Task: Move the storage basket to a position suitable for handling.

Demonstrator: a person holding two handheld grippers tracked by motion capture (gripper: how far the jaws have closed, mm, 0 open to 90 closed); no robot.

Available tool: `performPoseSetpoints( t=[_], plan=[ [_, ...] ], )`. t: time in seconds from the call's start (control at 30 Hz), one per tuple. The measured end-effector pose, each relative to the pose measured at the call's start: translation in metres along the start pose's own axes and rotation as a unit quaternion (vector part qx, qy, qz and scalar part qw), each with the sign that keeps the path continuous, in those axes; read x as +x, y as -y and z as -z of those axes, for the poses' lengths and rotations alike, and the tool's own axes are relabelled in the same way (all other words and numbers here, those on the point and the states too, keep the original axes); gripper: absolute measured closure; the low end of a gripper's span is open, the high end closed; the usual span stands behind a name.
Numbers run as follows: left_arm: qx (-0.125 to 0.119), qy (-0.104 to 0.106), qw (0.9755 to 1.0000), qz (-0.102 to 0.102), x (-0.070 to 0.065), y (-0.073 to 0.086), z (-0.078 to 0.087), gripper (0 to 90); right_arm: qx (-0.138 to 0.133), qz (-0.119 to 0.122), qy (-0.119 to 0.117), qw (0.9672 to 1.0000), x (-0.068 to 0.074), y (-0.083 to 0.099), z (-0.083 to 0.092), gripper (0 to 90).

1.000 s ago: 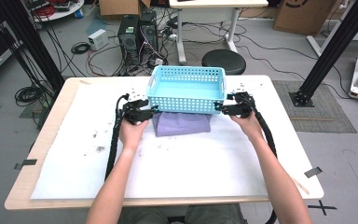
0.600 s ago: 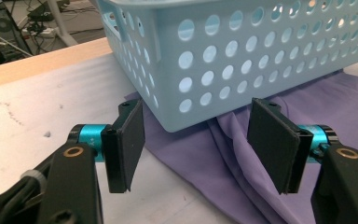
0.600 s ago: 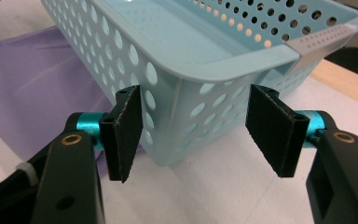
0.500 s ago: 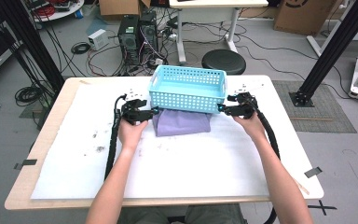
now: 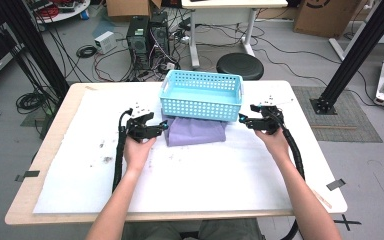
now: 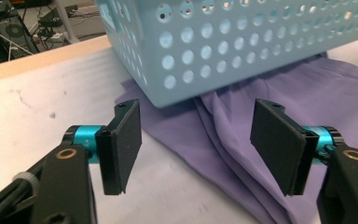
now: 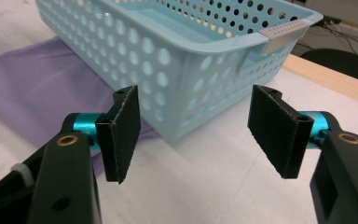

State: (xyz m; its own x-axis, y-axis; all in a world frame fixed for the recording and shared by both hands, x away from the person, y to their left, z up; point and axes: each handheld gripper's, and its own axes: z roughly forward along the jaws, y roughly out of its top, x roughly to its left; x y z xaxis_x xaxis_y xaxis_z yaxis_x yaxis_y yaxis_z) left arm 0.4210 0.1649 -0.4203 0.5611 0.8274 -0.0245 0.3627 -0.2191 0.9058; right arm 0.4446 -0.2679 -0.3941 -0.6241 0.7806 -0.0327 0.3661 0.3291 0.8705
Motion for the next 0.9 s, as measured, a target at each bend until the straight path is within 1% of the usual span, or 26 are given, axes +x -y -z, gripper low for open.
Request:
performPoseSetpoints(
  t=[0.07, 0.13, 0.17, 0.2, 0.27, 0.3, 0.33, 0.37, 0.4, 0.43, 0.47, 0.5, 0.53, 0.57, 0.6, 0.63, 0.67, 0.73, 0.77, 0.8, 0.83, 0.87, 0.9],
  plan=[
    [0.003, 0.001, 1.0000, -0.005, -0.006, 0.004, 0.006, 30.9, -0.004, -0.003, 0.001, 1.0000, 0.008, 0.004, 0.006, 32.2],
    [0.002, 0.004, 1.0000, -0.003, -0.012, 0.008, 0.010, 30.6, -0.010, 0.002, 0.003, 0.9999, 0.016, 0.008, 0.012, 32.1],
    [0.007, 0.005, 1.0000, -0.003, -0.015, 0.010, 0.012, 30.5, -0.017, 0.003, 0.007, 0.9998, 0.020, 0.010, 0.014, 32.1],
    [0.010, 0.011, 0.9999, -0.002, -0.018, 0.011, 0.014, 30.5, -0.018, -0.003, 0.010, 0.9998, 0.025, 0.013, 0.016, 32.1],
    [0.016, 0.018, 0.9997, 0.009, -0.023, 0.015, 0.016, 30.5, -0.022, -0.010, 0.019, 0.9995, 0.034, 0.018, 0.018, 32.9],
    [0.022, 0.025, 0.9993, 0.015, -0.026, 0.016, 0.016, 30.5, -0.024, -0.013, 0.020, 0.9994, 0.037, 0.021, 0.018, 33.0],
    [0.027, 0.025, 0.9991, 0.019, -0.029, 0.017, 0.015, 30.5, -0.023, -0.016, 0.017, 0.9995, 0.041, 0.023, 0.017, 33.5],
    [0.032, 0.026, 0.9989, 0.021, -0.031, 0.018, 0.013, 30.5, -0.021, -0.016, 0.016, 0.9995, 0.044, 0.025, 0.016, 34.2],
    [0.032, 0.024, 0.9989, 0.024, -0.033, 0.019, 0.012, 30.5, -0.012, -0.017, 0.018, 0.9996, 0.049, 0.028, 0.013, 35.0],
    [0.035, 0.020, 0.9989, 0.023, -0.034, 0.020, 0.010, 30.6, -0.009, -0.016, 0.019, 0.9996, 0.052, 0.029, 0.011, 35.0],
    [0.040, 0.017, 0.9988, 0.023, -0.036, 0.020, 0.009, 30.6, -0.007, -0.011, 0.015, 0.9998, 0.054, 0.030, 0.007, 35.2],
    [0.044, 0.017, 0.9986, 0.025, -0.037, 0.021, 0.007, 30.6, 0.000, -0.018, 0.011, 0.9998, 0.057, 0.031, 0.004, 35.8],
    [0.045, 0.015, 0.9985, 0.027, -0.038, 0.022, 0.006, 30.9, 0.003, -0.024, 0.005, 0.9997, 0.060, 0.032, -0.002, 38.2],
    [0.048, 0.013, 0.9983, 0.029, -0.039, 0.022, 0.004, 30.9, 0.003, -0.024, 0.005, 0.9997, 0.060, 0.032, -0.002, 38.2],
    [0.054, 0.011, 0.9981, 0.028, -0.040, 0.023, 0.002, 31.3, 0.005, -0.034, 0.003, 0.9994, 0.062, 0.033, -0.005, 38.3],
    [0.058, 0.008, 0.9978, 0.032, -0.041, 0.024, 0.000, 31.5, 0.011, -0.047, -0.002, 0.9988, 0.063, 0.033, -0.011, 38.4],
    [0.064, 0.008, 0.9974, 0.033, -0.041, 0.025, -0.001, 31.5, 0.011, -0.047, -0.002, 0.9988, 0.063, 0.033, -0.011, 38.4],
    [0.072, 0.010, 0.9966, 0.041, -0.041, 0.027, -0.004, 32.6, 0.025, -0.050, 0.002, 0.9984, 0.065, 0.034, -0.019, 38.5],
    [0.073, 0.007, 0.9964, 0.043, -0.042, 0.028, -0.005, 33.1, 0.037, -0.057, 0.004, 0.9977, 0.067, 0.035, -0.026, 38.9],
    [0.076, 0.005, 0.9960, 0.047, -0.042, 0.028, -0.007, 33.1, 0.037, -0.057, 0.004, 0.9977, 0.067, 0.035, -0.026, 38.9],
    [0.080, 0.006, 0.9957, 0.046, -0.041, 0.029, -0.007, 35.7, 0.052, -0.067, 0.004, 0.9964, 0.069, 0.035, -0.033, 40.1],
    [0.084, 0.002, 0.9953, 0.050, -0.042, 0.029, -0.008, 35.7, 0.052, -0.067, 0.004, 0.9964, 0.069, 0.035, -0.033, 40.1],
    [0.086, -0.001, 0.9951, 0.049, -0.042, 0.028, -0.008, 35.9, 0.058, -0.065, 0.004, 0.9962, 0.069, 0.035, -0.036, 42.0]
  ],
)
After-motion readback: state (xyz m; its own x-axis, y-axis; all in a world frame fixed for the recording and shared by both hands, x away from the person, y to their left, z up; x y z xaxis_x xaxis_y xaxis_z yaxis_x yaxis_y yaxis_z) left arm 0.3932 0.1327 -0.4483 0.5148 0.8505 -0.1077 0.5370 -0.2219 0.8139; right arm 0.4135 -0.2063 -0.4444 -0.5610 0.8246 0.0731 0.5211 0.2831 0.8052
